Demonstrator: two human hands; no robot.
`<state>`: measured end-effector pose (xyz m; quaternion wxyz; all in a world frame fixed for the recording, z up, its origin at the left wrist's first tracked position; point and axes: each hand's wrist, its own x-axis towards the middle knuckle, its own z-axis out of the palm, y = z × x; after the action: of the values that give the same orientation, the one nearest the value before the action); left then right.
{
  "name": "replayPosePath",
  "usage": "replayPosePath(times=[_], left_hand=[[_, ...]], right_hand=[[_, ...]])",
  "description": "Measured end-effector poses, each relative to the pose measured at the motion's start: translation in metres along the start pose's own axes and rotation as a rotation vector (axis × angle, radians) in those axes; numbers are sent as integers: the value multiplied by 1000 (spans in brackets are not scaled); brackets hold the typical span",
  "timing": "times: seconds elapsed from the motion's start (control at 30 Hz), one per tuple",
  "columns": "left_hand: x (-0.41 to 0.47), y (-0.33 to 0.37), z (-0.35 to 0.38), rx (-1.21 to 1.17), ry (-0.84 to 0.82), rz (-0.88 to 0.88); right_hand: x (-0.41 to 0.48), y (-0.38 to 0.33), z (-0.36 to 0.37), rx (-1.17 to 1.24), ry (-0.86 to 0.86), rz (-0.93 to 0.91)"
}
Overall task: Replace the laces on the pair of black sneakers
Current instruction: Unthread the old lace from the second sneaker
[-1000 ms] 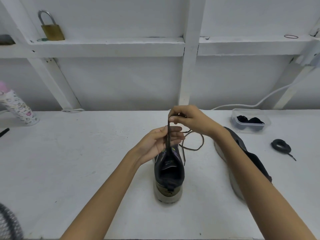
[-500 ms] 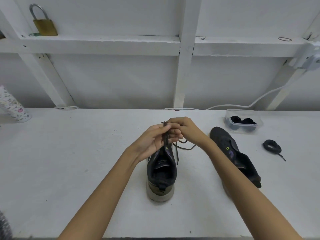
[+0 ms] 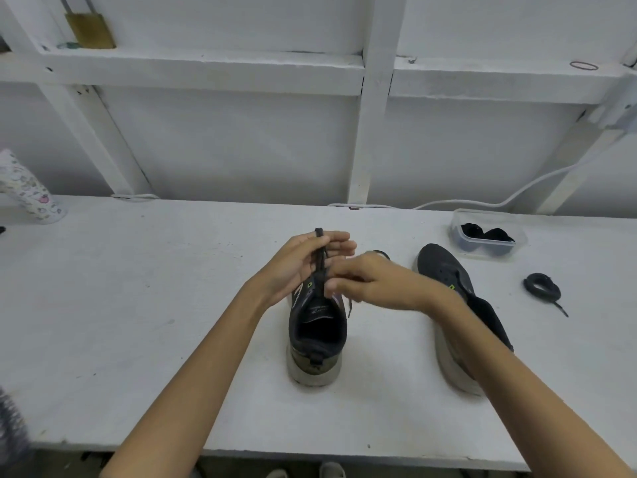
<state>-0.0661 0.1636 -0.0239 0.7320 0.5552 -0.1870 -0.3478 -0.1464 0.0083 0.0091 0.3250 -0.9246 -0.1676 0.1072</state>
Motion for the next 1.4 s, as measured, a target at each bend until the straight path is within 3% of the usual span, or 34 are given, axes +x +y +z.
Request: replayPosePath(times=[0.23,0.43,0.57,0.73,0.87,1.1,1.3,1.4], left_hand=[[-7,-7,10,-98,-76,-88],[-4,-3,18,-215,-63,-27],[3,2,11,-254,-42,0],[6,-2,5,-150,9,-9],[1,-11,3,19,48,-128],[-6,-16,16,-74,-58,-98],[4,-4,14,-190,-52,-15],[11,-2,10,-182,-14,34]], right_hand=[[26,20,-42,-31,241,-7],[42,53,-11,62,387,91],[24,55,23,151,289,153],[0,25,19,213,-92,40],[8,13,-20,213,-12,-57],[43,42,-34,109,336,47],[25,66,29,253,218,173],[9,54,37,144,37,129]])
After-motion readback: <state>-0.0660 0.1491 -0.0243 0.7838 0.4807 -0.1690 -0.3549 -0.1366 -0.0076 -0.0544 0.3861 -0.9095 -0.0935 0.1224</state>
